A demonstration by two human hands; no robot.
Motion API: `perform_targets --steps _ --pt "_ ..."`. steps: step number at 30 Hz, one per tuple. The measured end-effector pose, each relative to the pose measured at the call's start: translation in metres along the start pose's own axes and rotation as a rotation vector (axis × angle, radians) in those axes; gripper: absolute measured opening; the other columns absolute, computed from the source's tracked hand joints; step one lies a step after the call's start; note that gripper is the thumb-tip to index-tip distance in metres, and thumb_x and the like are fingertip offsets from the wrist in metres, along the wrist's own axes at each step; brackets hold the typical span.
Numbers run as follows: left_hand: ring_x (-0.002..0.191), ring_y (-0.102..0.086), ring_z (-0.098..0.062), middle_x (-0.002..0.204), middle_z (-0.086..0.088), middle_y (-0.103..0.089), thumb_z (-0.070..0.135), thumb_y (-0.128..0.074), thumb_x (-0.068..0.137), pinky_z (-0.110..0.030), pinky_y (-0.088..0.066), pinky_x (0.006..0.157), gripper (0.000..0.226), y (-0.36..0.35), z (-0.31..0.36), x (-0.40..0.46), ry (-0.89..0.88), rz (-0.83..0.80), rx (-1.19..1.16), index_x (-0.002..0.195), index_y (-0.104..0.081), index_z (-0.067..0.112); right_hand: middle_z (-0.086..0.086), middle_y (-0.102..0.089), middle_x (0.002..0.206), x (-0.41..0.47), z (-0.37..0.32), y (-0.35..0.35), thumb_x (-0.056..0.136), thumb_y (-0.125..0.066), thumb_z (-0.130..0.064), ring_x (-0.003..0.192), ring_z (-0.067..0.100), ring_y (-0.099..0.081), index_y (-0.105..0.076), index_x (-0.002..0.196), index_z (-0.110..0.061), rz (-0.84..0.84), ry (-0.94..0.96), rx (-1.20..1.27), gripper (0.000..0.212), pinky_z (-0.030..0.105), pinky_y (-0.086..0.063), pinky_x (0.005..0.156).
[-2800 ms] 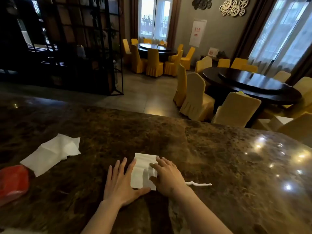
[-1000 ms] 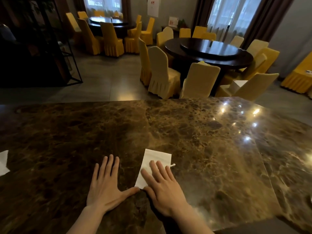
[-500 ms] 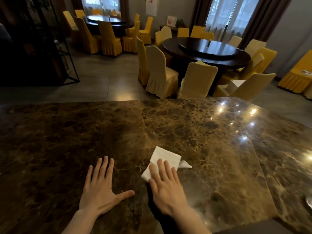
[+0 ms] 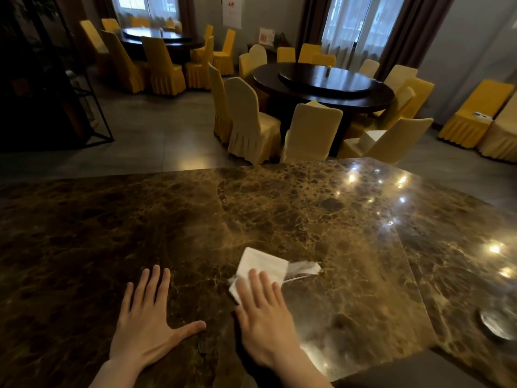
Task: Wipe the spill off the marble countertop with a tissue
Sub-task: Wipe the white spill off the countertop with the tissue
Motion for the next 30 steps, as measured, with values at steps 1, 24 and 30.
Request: perform_targets --steps 1,24,30 --pt "0.152 0.036 -0.017 0.167 0.002 0.035 0.117 -0.007 0.046 -0.050 0.014 0.131 0.149 0.001 0.001 0.001 0.005 -0.001 0.002 0.155 0.031 0.024 -0.004 0.010 0.166 -0.004 -0.005 -0.003 0.102 -0.008 -0.055 0.152 0.023 0.018 -0.003 0.158 -0.036 -0.004 0.046 -0.008 0.059 0.049 0.010 0.122" --pt "0.153 0.034 -0.019 0.165 0.000 0.036 0.116 0.001 0.042 -0.049 0.014 0.131 0.149 0.006 0.003 -0.004 0.034 -0.048 0.043 0.153 0.033 0.023 0.007 -0.043 0.154 0.003 0.053 0.042 0.104 -0.043 -0.025 0.145 0.029 -0.032 -0.049 0.142 -0.016 0.136 -0.127 -0.057 0.040 0.040 -0.038 0.112" --pt "0.152 0.036 -0.018 0.166 0.001 0.036 0.117 -0.003 0.044 -0.048 0.015 0.131 0.149 0.005 0.002 -0.003 0.036 -0.042 0.039 0.154 0.033 0.023 -0.009 -0.074 0.087 0.007 0.057 0.069 0.087 -0.068 -0.013 0.083 0.012 -0.066 -0.078 0.088 -0.024 0.308 -0.237 0.389 0.015 0.032 -0.053 0.068"
Point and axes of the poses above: each hand's wrist, its own x-axis towards the middle knuckle, its own y-axis out of the back of the hand, z = x × y, the point moved 4 cm from there along x, towards the middle knuckle
